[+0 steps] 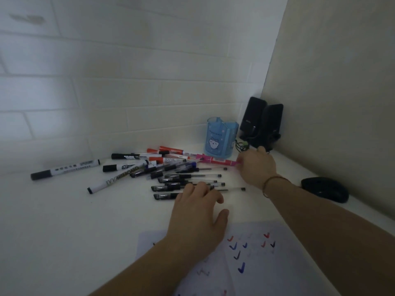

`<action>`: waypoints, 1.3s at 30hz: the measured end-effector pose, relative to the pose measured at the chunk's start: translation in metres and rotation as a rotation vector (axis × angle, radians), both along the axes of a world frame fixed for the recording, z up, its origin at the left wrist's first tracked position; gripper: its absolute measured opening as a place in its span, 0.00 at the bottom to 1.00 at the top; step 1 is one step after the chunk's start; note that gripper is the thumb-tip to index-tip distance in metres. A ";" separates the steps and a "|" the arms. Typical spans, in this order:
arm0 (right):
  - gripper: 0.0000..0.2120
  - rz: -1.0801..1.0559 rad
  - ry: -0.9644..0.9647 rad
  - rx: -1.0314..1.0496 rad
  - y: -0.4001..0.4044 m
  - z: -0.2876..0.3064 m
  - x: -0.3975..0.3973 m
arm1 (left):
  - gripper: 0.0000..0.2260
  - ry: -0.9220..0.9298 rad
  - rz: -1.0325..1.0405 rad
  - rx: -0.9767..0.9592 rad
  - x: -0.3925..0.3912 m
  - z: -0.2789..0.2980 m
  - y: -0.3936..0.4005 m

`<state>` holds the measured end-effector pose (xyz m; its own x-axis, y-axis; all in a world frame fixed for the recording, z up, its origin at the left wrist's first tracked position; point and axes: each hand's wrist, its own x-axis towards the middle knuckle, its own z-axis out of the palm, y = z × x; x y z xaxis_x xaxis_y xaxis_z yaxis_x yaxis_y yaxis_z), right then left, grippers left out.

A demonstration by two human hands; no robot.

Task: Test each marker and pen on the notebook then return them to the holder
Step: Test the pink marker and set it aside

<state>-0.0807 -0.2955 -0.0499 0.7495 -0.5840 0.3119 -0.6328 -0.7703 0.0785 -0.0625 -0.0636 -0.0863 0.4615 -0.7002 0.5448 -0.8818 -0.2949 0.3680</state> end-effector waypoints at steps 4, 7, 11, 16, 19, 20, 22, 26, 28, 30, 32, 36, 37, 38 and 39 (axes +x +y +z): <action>0.09 -0.019 -0.292 0.050 0.013 0.016 -0.043 | 0.18 0.027 -0.021 -0.050 -0.002 0.002 0.001; 0.06 0.122 -0.382 0.210 0.033 0.029 -0.091 | 0.26 0.045 0.003 -0.161 -0.009 0.011 0.002; 0.07 0.335 -0.496 0.523 0.074 0.038 -0.132 | 0.32 0.055 0.065 -0.228 -0.017 0.019 0.001; 0.06 0.372 -0.778 0.979 0.086 0.026 -0.143 | 0.21 0.042 -0.031 -0.111 -0.014 0.015 -0.001; 0.08 0.466 -0.830 1.243 0.101 0.023 -0.145 | 0.15 0.093 -0.222 -0.106 -0.019 0.018 -0.001; 0.09 0.505 -0.774 1.257 0.107 0.020 -0.144 | 0.13 0.081 -0.296 -0.103 -0.023 0.020 -0.001; 0.08 0.569 -0.720 1.241 0.119 0.012 -0.140 | 0.10 0.079 -0.414 -0.082 -0.030 0.024 0.001; 0.09 0.609 -0.777 1.287 0.125 0.003 -0.136 | 0.09 0.126 -0.490 0.011 -0.029 0.028 0.007; 0.09 0.639 -0.789 1.352 0.124 0.001 -0.136 | 0.10 0.139 -0.509 0.029 -0.027 0.028 0.007; 0.09 0.646 -0.802 1.372 0.124 0.000 -0.136 | 0.11 0.141 -0.520 0.021 -0.028 0.029 0.007; 0.09 0.654 -0.821 1.361 0.125 0.001 -0.136 | 0.13 0.152 -0.514 0.014 -0.032 0.031 0.007; 0.12 0.604 -0.861 1.400 0.128 0.005 -0.137 | 0.16 0.148 -0.451 0.031 -0.039 0.030 0.007; 0.12 0.588 -0.862 1.407 0.128 0.005 -0.137 | 0.18 0.146 -0.432 0.054 -0.040 0.029 0.006; 0.12 0.580 -0.857 1.410 0.128 0.006 -0.137 | 0.21 0.145 -0.420 0.076 -0.041 0.027 0.005; 0.12 0.584 -0.846 1.415 0.128 0.007 -0.137 | 0.21 0.145 -0.420 0.089 -0.042 0.026 0.005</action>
<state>-0.2180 -0.1678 -0.0426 0.8562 -0.4642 0.2269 0.2203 -0.0691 -0.9730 -0.1049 -0.0586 -0.0598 0.1945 -0.8843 0.4245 -0.8729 0.0414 0.4862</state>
